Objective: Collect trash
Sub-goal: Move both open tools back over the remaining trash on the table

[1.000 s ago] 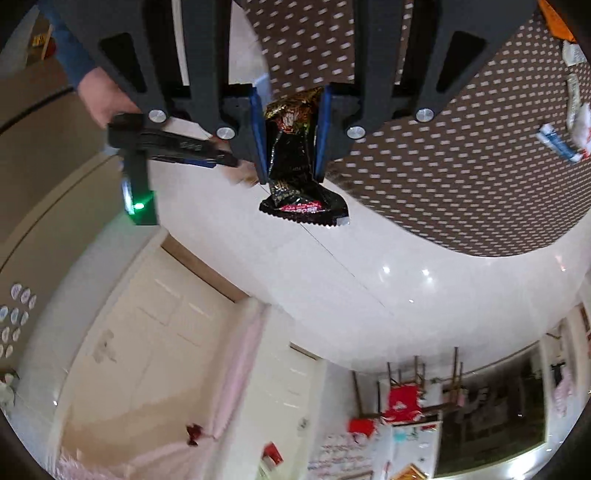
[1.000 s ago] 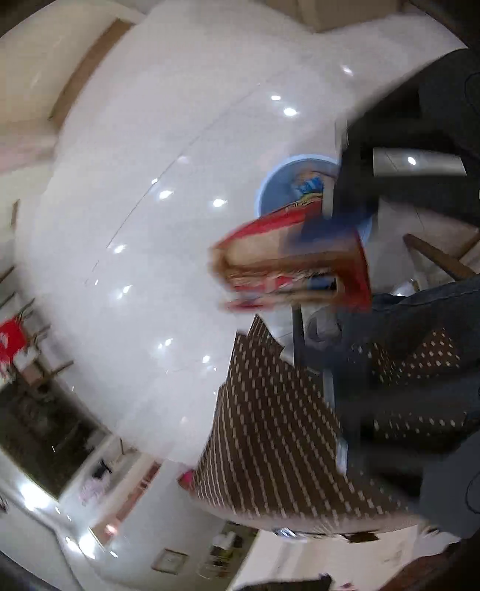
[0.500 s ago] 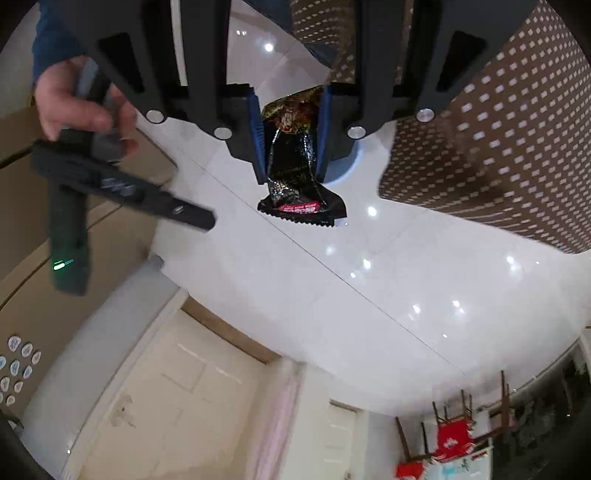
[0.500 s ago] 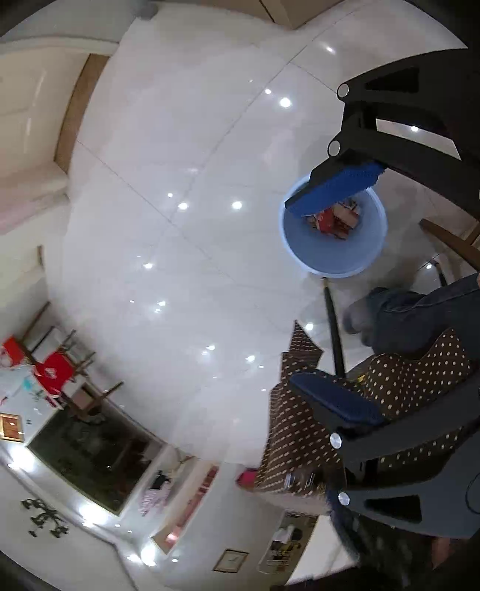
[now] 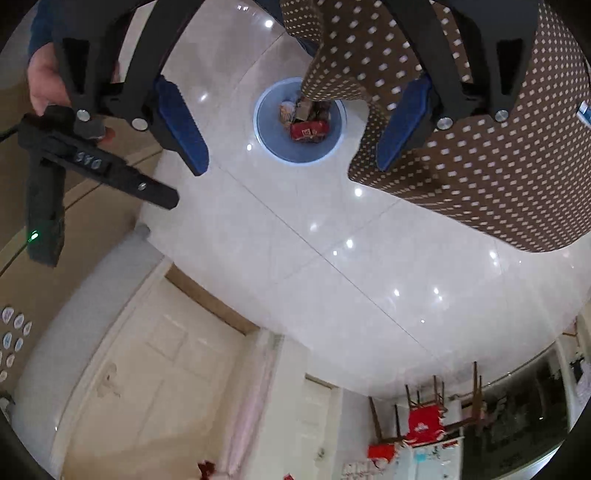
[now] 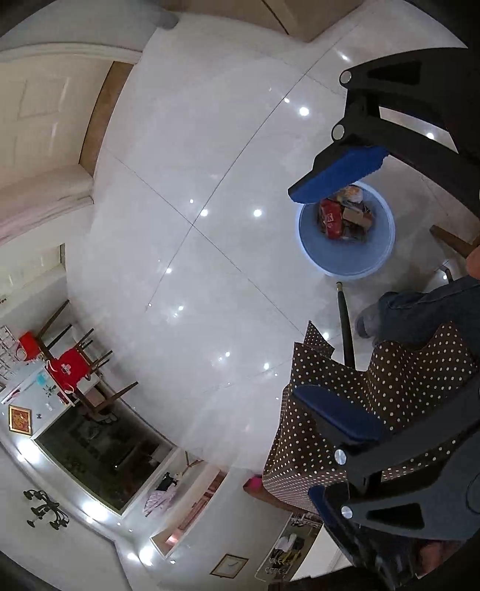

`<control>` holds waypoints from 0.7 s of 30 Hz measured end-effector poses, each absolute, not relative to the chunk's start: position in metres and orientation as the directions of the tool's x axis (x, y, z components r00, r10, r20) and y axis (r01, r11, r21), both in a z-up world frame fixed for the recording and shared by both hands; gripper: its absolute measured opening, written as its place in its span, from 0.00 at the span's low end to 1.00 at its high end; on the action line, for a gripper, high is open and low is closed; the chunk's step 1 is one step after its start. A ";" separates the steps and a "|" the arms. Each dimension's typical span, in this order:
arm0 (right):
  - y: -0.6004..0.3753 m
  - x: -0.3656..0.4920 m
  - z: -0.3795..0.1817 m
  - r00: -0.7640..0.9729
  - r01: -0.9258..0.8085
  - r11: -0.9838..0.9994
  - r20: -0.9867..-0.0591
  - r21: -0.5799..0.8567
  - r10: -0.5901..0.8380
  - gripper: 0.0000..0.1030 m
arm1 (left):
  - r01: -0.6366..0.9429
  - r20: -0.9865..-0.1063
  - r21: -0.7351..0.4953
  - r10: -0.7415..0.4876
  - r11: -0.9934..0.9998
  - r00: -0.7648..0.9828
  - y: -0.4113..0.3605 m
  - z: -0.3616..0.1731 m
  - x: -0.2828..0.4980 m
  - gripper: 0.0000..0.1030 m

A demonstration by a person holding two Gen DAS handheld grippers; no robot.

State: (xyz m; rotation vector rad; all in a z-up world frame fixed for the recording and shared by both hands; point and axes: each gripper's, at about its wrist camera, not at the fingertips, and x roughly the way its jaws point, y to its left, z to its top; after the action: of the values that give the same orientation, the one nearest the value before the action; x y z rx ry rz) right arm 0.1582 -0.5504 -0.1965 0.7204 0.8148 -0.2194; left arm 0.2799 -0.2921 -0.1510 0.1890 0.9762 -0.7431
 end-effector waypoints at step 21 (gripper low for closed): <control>-0.471 0.191 -0.140 0.704 0.288 0.853 -0.700 0.436 0.120 0.94 | 0.584 -0.699 -0.212 -0.540 0.783 0.470 -0.209 -0.100 0.257 0.92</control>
State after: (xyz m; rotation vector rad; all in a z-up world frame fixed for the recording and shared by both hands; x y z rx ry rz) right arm 0.1914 -0.4713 -0.1396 0.5561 0.7942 -0.0989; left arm 0.2567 -0.2089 -0.0997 0.0588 0.8342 -0.6889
